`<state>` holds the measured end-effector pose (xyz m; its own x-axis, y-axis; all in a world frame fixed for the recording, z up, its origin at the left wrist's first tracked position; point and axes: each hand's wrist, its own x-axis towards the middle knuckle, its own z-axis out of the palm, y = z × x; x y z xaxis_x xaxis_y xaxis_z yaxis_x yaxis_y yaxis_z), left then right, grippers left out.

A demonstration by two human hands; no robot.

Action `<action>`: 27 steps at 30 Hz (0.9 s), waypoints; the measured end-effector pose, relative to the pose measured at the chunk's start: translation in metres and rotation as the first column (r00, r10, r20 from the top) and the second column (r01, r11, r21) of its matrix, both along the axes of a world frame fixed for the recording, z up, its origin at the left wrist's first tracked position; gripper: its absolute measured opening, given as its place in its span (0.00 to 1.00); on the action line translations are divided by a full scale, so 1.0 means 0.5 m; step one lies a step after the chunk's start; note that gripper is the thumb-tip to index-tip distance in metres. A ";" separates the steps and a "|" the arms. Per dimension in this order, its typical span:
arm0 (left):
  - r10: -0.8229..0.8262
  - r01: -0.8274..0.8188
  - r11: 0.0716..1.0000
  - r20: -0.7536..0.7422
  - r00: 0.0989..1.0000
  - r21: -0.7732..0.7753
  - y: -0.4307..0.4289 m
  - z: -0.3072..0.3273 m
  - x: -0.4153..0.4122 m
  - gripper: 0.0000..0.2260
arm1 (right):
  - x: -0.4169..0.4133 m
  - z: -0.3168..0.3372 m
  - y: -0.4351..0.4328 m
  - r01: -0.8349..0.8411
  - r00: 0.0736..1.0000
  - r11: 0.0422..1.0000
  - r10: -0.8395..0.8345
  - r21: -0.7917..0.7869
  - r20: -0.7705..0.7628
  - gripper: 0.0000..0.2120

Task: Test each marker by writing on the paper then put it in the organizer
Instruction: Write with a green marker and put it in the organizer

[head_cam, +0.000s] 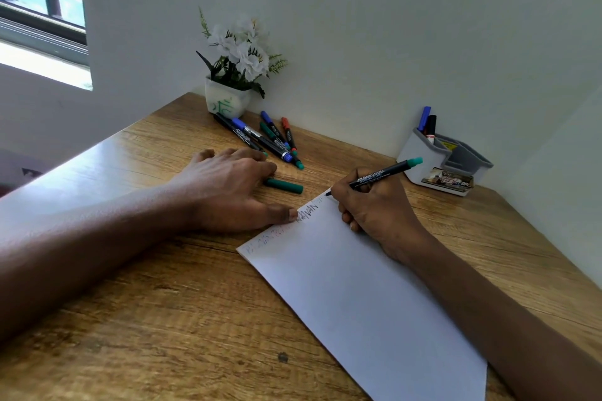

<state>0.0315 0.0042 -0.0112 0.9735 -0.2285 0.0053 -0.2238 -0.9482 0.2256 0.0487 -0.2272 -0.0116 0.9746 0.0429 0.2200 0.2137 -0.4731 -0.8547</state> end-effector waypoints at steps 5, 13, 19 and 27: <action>-0.014 0.014 1.000 0.003 1.000 -0.012 0.000 0.002 -0.005 0.44 | 0.001 -0.001 -0.003 0.021 1.000 1.000 -0.021 0.022 -0.018 0.05; -0.012 0.012 1.000 0.002 1.000 -0.013 -0.003 0.004 -0.005 0.43 | -0.002 -0.003 0.005 0.078 0.997 0.997 -0.078 0.028 -0.013 0.06; -0.024 0.025 0.999 0.017 1.000 -0.045 0.000 0.004 -0.011 0.45 | -0.005 0.007 -0.006 0.063 0.997 0.932 -0.040 0.356 -0.072 0.02; -0.025 0.079 0.984 0.316 0.948 -0.160 -0.001 0.002 -0.008 0.22 | -0.021 0.037 -0.047 -0.235 0.930 0.726 0.362 0.646 -0.069 0.17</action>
